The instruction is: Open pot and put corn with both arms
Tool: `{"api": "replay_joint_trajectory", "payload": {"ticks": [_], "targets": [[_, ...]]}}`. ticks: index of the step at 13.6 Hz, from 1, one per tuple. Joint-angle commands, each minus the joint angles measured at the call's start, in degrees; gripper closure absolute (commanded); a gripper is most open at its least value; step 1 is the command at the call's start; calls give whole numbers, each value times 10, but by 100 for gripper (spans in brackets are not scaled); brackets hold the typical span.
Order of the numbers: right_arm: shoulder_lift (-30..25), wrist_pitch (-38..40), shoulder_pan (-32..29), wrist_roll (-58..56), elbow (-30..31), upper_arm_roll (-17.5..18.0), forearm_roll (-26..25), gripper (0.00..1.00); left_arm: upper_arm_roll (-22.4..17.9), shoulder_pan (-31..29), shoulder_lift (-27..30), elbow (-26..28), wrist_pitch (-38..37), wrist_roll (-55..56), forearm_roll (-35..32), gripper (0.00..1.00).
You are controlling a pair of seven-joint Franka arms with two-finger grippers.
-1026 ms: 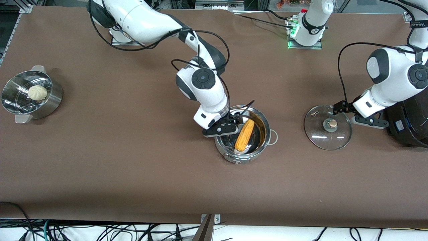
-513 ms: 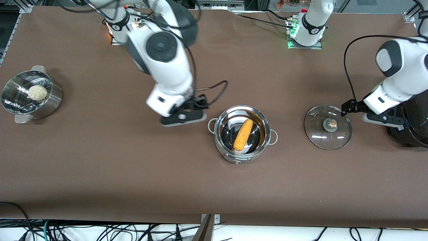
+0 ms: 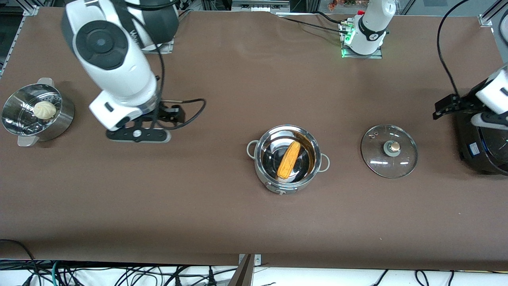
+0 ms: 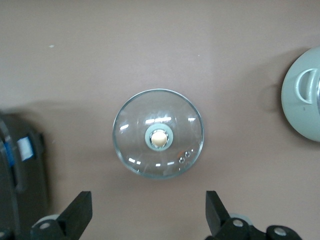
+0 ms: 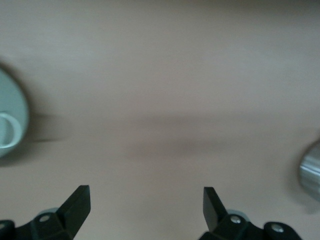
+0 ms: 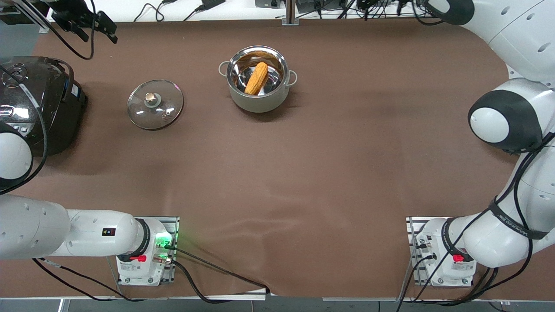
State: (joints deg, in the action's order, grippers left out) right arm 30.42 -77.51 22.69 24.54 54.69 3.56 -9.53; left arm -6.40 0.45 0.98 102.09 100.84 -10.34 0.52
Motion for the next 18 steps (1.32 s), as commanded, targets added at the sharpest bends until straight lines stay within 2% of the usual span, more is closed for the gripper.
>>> {"api": "replay_joint_trajectory", "payload": {"ticks": [1,2,3,4,5,8,13,18], "targets": [[-42,11,-52,-100,39,-27,20,0,9,7,2,-71,-91,41,-19,0],[-84,-1,-100,-130,85,-26,72,0,9,7,9,-86,-113,41,-19,0],[-132,-53,-155,-145,167,-26,142,0,11,7,10,-94,-125,40,-20,0],[-181,-121,-182,-166,245,-26,163,0,10,7,13,-102,-132,40,-20,0],[-207,-159,-186,-184,286,-27,144,0,10,6,13,-105,-133,40,-19,0],[-227,-166,-196,-173,301,-27,101,0,10,6,21,-109,-140,41,-20,0],[-315,-163,-201,-183,384,-26,103,0,12,6,19,-116,-146,43,-20,0],[-310,-148,-189,-182,394,-22,78,0,12,5,20,-117,-167,76,-16,0]]}}
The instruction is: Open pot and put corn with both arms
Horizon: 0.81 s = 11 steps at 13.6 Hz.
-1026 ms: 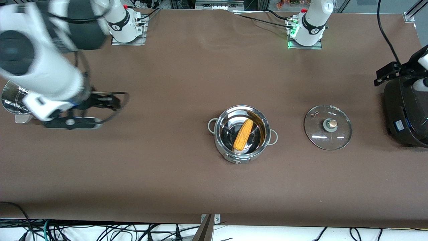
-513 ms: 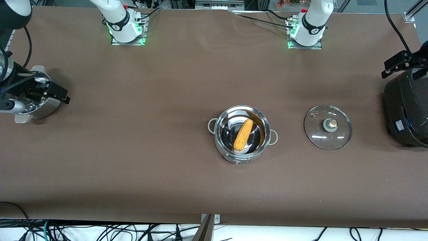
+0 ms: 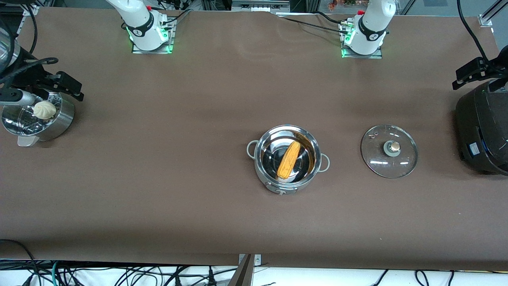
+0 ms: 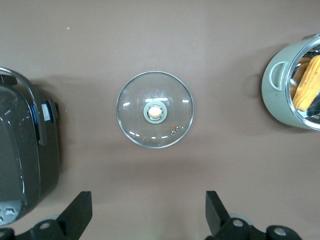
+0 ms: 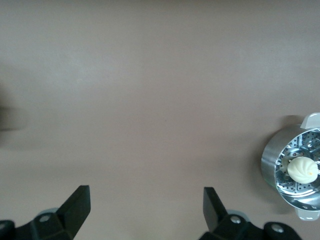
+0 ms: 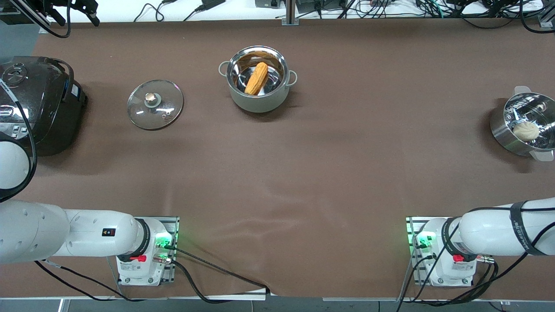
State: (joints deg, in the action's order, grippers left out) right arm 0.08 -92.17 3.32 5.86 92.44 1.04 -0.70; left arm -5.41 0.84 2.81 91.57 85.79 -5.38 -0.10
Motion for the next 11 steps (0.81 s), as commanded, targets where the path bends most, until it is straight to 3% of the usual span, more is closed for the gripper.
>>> {"api": "replay_joint_trajectory", "payload": {"ticks": [1,4,11], "targets": [[-5,0,5,3,16,3,-11,0,2,1,2,-11,-26,37,-9,0],[-5,1,5,-49,16,3,-10,0,1,1,1,-11,-35,41,-8,0],[11,2,4,-46,8,12,-8,0,12,2,1,-13,-38,42,-8,0]]}}
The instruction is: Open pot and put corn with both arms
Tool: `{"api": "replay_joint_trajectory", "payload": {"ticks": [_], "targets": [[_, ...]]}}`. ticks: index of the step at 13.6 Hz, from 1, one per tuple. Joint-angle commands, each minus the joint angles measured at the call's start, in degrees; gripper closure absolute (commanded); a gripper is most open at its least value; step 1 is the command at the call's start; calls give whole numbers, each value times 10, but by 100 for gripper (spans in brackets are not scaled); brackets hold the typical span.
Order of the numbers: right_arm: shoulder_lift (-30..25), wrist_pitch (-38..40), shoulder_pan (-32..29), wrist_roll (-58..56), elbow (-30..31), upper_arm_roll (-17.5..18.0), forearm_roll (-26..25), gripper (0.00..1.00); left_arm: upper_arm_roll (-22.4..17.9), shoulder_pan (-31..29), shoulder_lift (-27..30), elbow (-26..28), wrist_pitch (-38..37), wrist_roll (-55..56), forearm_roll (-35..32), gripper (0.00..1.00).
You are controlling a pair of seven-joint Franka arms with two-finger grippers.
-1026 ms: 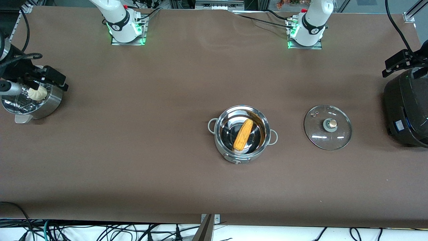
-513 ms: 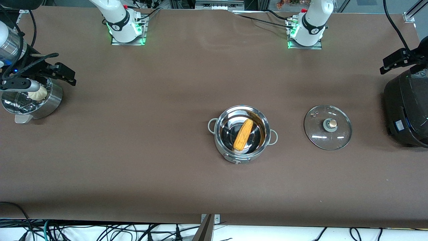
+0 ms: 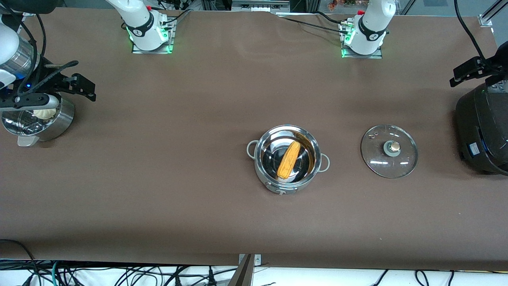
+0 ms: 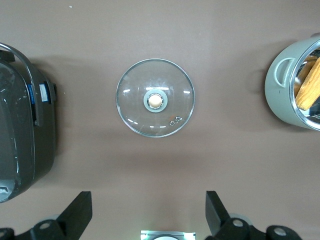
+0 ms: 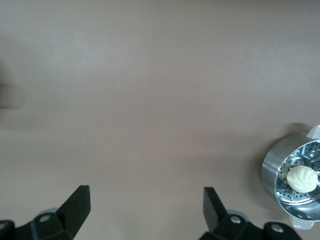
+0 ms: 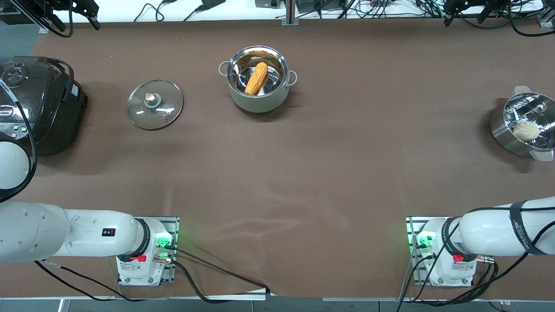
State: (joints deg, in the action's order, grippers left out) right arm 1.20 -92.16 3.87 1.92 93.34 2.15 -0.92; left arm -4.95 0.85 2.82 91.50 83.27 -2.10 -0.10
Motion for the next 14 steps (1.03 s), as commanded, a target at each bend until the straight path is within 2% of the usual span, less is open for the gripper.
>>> {"api": "replay_joint_trajectory", "payload": {"ticks": [1,4,14], "targets": [[2,2,-2,-7,-2,1,-7,0,10,2,1,-24,-14,8,-7,0],[4,1,-3,-7,-2,1,-8,0,28,-1,-10,-39,-14,7,-15,0],[6,0,-5,-7,-4,-1,-8,0,32,-14,-19,-40,-15,8,-12,0]]}}
